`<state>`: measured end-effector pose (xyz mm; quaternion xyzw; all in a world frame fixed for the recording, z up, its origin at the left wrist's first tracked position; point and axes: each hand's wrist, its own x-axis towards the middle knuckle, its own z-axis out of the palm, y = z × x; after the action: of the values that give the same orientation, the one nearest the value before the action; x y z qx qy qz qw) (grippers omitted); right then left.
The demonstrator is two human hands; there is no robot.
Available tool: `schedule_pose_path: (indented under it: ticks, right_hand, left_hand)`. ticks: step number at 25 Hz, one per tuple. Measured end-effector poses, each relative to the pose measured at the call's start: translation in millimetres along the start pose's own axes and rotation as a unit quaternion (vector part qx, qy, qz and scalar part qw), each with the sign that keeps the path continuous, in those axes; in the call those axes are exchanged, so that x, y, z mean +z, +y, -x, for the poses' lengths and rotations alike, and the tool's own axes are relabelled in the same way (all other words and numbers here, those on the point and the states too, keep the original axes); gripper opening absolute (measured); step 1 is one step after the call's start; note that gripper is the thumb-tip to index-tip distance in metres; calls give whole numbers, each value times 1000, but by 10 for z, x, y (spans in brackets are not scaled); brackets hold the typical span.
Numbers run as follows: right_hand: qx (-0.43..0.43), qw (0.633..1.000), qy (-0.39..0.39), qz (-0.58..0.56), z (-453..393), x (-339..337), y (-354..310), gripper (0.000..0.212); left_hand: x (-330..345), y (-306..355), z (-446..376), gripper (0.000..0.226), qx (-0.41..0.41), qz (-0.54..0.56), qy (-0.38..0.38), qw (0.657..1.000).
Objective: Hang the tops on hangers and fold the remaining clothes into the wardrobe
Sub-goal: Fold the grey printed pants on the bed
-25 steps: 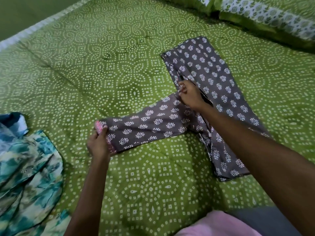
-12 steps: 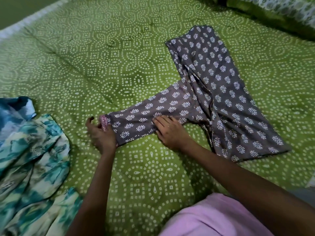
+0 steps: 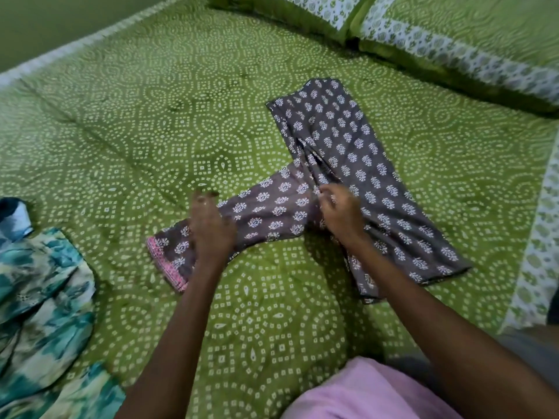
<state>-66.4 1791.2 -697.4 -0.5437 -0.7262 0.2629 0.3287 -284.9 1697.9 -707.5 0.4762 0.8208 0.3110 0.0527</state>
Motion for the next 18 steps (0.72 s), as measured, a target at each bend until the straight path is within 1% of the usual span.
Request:
schedule_pose_path:
  ticks: [1,2,4,5,6,8,9,10,13,14,16,18]
  right_hand:
    - [53,997,39,25,-63,-116,91,26]
    - [98,992,43,60,-91,-191,189,28]
    - [167,978,-13,126,-73,-255,387,39]
    - [191,971,-42,136,-45,-267,454,40]
    - [203,969,-60,125,-19,-264,509,36]
    - [201,973,-74,89,-3,-259,557,25]
    - [202,974,-78,73,-18,-252,556,24]
    - [208,973,-85,56,-36,-236,542,25]
    - [227,968,-102,43,-111,-160,489,30]
    - [230,967,-100,51,-136,-135,474,28]
    - [221,970,-86,54,-162,-102,450,20]
    - [185,980,-66,14,-128,-100,410,15]
  left_hand:
    - [181,224,-79,44,26,77,-38,996]
    - [347,458,-164,35,24,152,-90,984]
    - [664,887,-364,24,-43,279,-206,937]
    - [830,1050,-488,20,-88,328,-236,910]
    - [981,1175,-624,17,-122,359,-243,893]
    - [1225,1345,-950,13,-169,365,-231,886]
    - [1303,1420,-1135,16,-192,370,-228,880]
    - [1370,1481,-1326,21,-217,394,-220,865]
    - [1515,1563,-1857,33,-304,504,-227,776]
    - [1569,1548,-1963,34,-323,519,-235,755]
    - [1604,1543,-2093,28,-343,533,-269,725]
    - [1601,1574,-2235,22,-351,553,-256,711]
